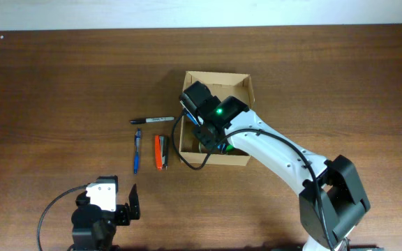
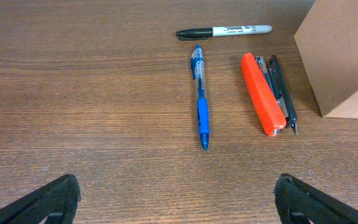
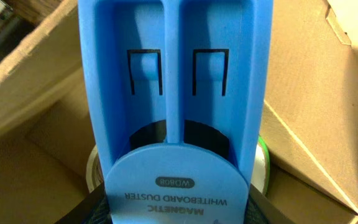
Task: Pack container
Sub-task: 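Lift the blue duster into the box and release it upright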
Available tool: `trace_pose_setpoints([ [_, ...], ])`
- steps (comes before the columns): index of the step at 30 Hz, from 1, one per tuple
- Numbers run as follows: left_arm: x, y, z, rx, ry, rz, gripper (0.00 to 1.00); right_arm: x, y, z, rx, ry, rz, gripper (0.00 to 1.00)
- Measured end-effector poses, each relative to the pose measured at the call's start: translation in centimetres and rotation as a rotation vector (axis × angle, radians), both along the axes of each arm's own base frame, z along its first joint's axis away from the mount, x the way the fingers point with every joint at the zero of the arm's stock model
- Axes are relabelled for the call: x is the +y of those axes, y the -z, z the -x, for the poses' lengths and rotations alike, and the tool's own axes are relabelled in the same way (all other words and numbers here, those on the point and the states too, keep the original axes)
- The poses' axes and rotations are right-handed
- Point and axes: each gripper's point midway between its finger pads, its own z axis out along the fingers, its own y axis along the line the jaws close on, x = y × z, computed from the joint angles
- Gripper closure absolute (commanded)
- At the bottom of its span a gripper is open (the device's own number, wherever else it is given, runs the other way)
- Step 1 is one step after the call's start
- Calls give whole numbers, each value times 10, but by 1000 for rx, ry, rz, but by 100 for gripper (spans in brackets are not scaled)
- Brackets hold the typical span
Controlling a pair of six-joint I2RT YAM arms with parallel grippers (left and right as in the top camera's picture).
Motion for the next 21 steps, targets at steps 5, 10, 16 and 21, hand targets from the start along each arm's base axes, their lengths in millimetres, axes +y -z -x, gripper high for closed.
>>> trace_pose_setpoints([
  [5,0,0,0,0,0,0,0,3,1,2,13,-5,-16,48],
  [10,0,0,0,0,0,0,1,8,1,6,28,-17,-34,42],
  [16,0,0,0,0,0,0,0,13,2,12,37,-35,-35,42],
  [21,0,0,0,0,0,0,1,10,4,16,56,-35,-19,40],
])
